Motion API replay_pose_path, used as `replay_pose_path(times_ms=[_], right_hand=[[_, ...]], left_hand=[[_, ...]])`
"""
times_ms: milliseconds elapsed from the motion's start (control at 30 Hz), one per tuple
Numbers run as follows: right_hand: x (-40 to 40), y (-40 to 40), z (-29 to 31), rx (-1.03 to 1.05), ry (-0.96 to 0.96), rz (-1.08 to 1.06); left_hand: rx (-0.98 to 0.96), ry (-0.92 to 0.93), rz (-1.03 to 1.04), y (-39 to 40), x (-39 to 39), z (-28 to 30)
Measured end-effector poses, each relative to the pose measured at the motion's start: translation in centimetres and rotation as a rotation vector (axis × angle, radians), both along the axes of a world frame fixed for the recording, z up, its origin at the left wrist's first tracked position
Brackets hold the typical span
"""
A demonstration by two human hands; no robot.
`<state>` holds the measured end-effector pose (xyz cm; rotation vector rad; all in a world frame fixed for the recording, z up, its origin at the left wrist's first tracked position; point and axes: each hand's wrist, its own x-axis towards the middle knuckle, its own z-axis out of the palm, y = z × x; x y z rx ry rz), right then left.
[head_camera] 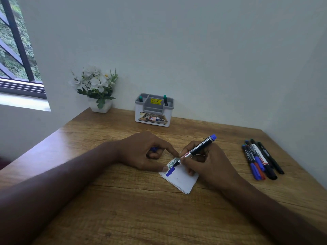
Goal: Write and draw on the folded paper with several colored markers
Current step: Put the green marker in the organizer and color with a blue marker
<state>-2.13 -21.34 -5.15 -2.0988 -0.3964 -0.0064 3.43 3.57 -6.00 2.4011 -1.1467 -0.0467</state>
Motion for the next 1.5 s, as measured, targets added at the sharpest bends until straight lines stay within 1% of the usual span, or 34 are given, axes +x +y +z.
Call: replay_pose_path(times_ms=[567, 1100, 1500], right_hand=[[0.20, -0.10, -0.03, -0.012, 0.031, -0.045], [0.32, -0.19, -0.07, 0.023, 0.041, -0.030], [0.42, -0.24, -0.14, 0.024, 0.038, -0.049]], left_hand=[[0.022, 0.017, 0.005, 0.06, 0.11, -0.13], [0.036, 0.003, 0.013, 0.01, 0.04, -0.09], [0.033, 0.032, 0.015, -0.04, 0.04, -0.04]])
